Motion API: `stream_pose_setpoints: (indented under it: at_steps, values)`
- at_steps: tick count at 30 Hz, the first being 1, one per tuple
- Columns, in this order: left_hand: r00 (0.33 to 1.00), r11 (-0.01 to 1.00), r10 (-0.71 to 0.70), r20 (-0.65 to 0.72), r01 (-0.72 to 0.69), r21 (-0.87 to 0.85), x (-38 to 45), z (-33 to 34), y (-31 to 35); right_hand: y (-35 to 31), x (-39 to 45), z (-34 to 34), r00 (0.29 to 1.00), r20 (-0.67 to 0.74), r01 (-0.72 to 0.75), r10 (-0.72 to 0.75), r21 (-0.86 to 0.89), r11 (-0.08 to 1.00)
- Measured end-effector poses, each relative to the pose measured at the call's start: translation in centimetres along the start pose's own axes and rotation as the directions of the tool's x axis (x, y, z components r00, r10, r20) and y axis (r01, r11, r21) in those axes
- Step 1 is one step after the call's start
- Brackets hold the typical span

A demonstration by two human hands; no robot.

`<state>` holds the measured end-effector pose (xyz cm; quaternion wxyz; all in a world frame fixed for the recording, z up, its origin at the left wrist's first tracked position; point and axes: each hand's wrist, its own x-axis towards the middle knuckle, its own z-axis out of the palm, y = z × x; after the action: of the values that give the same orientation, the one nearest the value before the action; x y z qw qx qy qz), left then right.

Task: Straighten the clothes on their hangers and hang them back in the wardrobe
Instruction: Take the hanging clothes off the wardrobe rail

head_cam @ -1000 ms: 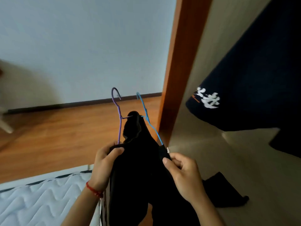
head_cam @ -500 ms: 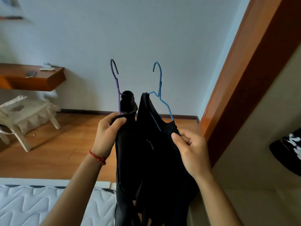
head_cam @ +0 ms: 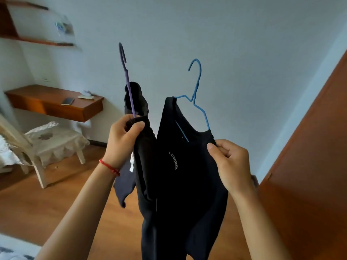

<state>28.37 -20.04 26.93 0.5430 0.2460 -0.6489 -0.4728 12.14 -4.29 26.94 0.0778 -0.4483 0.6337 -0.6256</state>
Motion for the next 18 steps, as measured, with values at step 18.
stream_pose_setpoints:
  at_steps: [18]
  values:
    - [0.837,0.949,-0.010,-0.547,0.180,0.258,8.7,-7.4,-9.8,8.8,21.5,17.3,0.890,0.445,0.007,-0.100,0.207,0.978]
